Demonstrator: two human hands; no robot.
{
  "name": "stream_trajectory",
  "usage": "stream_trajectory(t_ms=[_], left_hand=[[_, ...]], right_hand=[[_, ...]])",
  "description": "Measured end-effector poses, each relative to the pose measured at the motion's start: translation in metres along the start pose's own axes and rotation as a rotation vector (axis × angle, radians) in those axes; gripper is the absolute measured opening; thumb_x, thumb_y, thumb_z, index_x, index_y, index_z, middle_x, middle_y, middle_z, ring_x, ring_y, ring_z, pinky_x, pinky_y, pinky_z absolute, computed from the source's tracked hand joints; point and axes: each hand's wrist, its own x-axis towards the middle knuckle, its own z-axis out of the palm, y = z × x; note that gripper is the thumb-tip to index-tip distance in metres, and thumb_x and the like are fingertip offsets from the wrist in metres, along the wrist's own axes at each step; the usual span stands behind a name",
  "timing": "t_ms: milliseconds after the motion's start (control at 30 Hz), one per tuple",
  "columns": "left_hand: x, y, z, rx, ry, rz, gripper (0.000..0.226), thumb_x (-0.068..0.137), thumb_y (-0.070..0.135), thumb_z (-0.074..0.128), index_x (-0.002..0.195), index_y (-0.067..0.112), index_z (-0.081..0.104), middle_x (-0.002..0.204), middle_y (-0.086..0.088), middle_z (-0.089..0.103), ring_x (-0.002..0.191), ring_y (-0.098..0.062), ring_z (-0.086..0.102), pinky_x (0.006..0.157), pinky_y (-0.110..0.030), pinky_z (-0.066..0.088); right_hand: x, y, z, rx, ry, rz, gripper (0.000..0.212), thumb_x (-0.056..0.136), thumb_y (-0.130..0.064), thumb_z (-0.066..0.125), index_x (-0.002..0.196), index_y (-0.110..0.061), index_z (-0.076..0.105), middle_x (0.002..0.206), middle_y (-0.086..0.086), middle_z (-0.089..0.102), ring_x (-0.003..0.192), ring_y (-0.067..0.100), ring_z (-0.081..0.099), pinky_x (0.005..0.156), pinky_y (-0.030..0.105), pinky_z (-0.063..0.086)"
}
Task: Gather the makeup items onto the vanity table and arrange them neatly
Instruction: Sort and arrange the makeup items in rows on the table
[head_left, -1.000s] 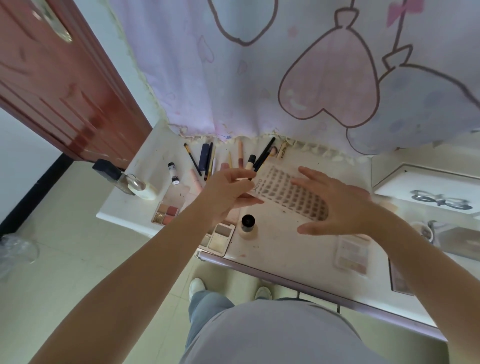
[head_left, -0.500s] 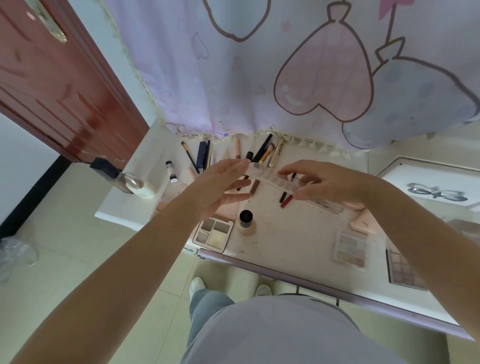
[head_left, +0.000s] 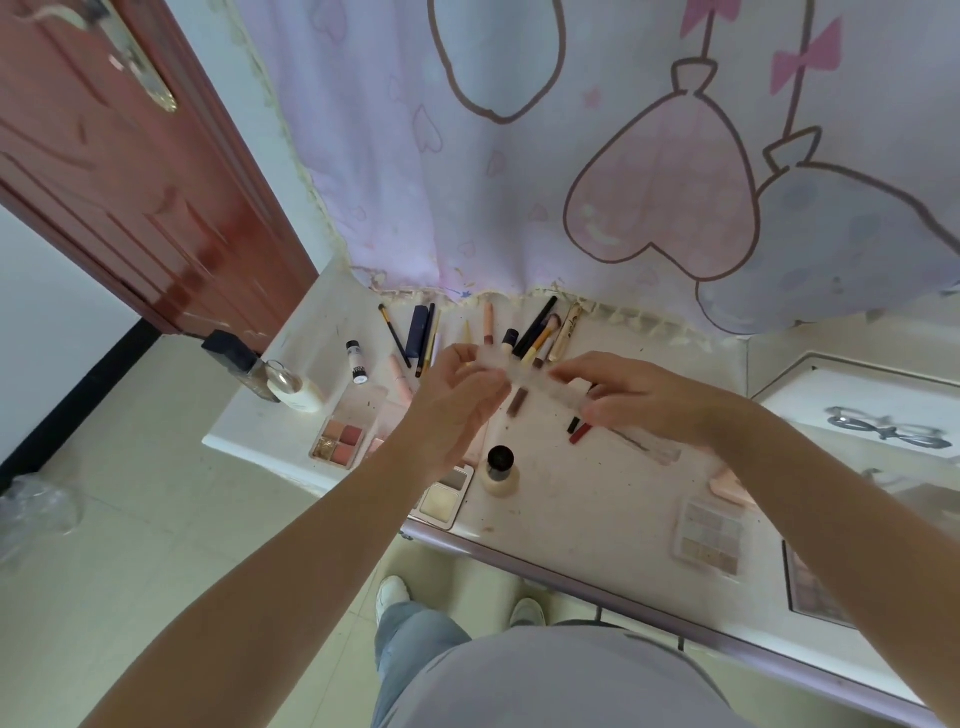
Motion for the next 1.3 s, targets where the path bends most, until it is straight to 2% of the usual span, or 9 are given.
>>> stream_trajectory(t_ms=[200,300,433,600,767,867,1067,1167,1300], left_hand=[[-0.001,0.007,0.002,-0.133,-0.010,-0.016,0.031,0.068,0.009,0.063,0.092,0.017,0.045,0.094,-0.001,0.062,0.083,-0.010,0.067,0.077,-0.032,0.057],[-0.003,0.019,-0.001,0.028,-0.047,0.010,0.054,0.056,0.033,0.075,0.102,0.035,0.046,0.100,0.007,0.057,0.093,-0.008,0.061,0.079,-0.032,0.056],[-0.009,0.022,0.002,0.176,-0.114,-0.058,0.007,0.071,0.030,0.065,0.077,0.034,0.064,0.074,0.013,0.057,0.089,-0.012,0.054,0.087,-0.037,0.049],[-0.012,0.012,0.003,0.294,0.080,-0.041,0.015,0.067,0.033,0.058,0.069,0.018,0.057,0.082,0.001,0.051,0.087,-0.014,0.053,0.089,-0.036,0.049],[-0.020,0.016,0.004,0.261,0.088,-0.050,0.013,0.065,0.030,0.058,0.052,0.028,0.061,0.122,-0.007,0.051,0.114,-0.026,0.049,0.089,-0.038,0.048],[-0.021,0.018,0.006,0.284,0.079,-0.063,0.015,0.064,0.031,0.058,0.050,0.030,0.064,0.144,-0.011,0.037,0.132,-0.030,0.036,0.097,-0.044,0.045],[-0.023,0.015,0.005,0.291,0.087,-0.090,0.020,0.067,0.030,0.058,0.048,0.028,0.063,0.131,-0.018,0.048,0.123,-0.034,0.045,0.094,-0.045,0.047],[-0.021,0.012,0.002,0.298,0.079,-0.075,0.036,0.084,0.020,0.057,0.050,0.028,0.065,0.126,-0.018,0.050,0.120,-0.034,0.047,0.091,-0.043,0.048],[-0.020,0.013,0.004,0.307,0.070,-0.089,0.045,0.088,0.016,0.051,0.047,0.029,0.063,0.126,-0.010,0.053,0.112,-0.025,0.052,0.094,-0.048,0.047]], right_hand=[[-0.003,-0.005,-0.006,0.115,0.073,-0.077,0.035,0.065,-0.031,0.047,0.091,-0.055,0.048,0.087,-0.043,0.056,0.082,-0.023,0.052,0.066,-0.003,0.041],[-0.005,-0.005,-0.008,0.065,0.015,-0.080,0.045,0.065,-0.035,0.049,0.109,-0.046,0.048,0.110,-0.025,0.054,0.095,-0.008,0.056,0.081,0.014,0.046],[-0.001,-0.011,0.004,0.000,-0.044,-0.047,0.061,0.065,-0.041,0.049,0.125,-0.033,0.044,0.124,-0.012,0.047,0.102,0.010,0.056,0.094,0.030,0.041],[0.004,-0.008,0.008,0.004,0.032,-0.083,0.025,0.074,-0.026,0.064,0.088,-0.046,0.064,0.098,-0.018,0.068,0.094,0.006,0.065,0.091,0.038,0.051],[0.003,-0.005,0.006,-0.034,0.064,-0.173,0.030,0.076,-0.021,0.067,0.082,-0.050,0.065,0.086,-0.024,0.070,0.080,0.000,0.066,0.080,0.024,0.053],[0.004,-0.007,0.011,-0.154,0.115,-0.247,0.021,0.079,-0.022,0.063,0.096,-0.032,0.070,0.075,-0.029,0.067,0.059,-0.005,0.059,0.056,0.009,0.043],[0.005,-0.007,0.020,-0.373,0.169,-0.428,0.051,0.072,-0.043,0.034,0.080,-0.011,0.073,0.039,-0.018,0.036,0.044,0.002,0.044,0.047,0.014,0.033],[0.004,-0.009,0.021,-0.430,0.165,-0.443,0.030,0.076,-0.040,0.031,0.051,-0.034,0.047,0.041,-0.014,0.027,0.039,0.006,0.035,0.046,0.018,0.030],[0.005,-0.012,0.019,-0.550,0.136,-0.424,0.023,0.074,-0.043,0.025,0.052,-0.034,0.025,0.042,-0.010,0.025,0.042,0.007,0.037,0.048,0.018,0.030]])
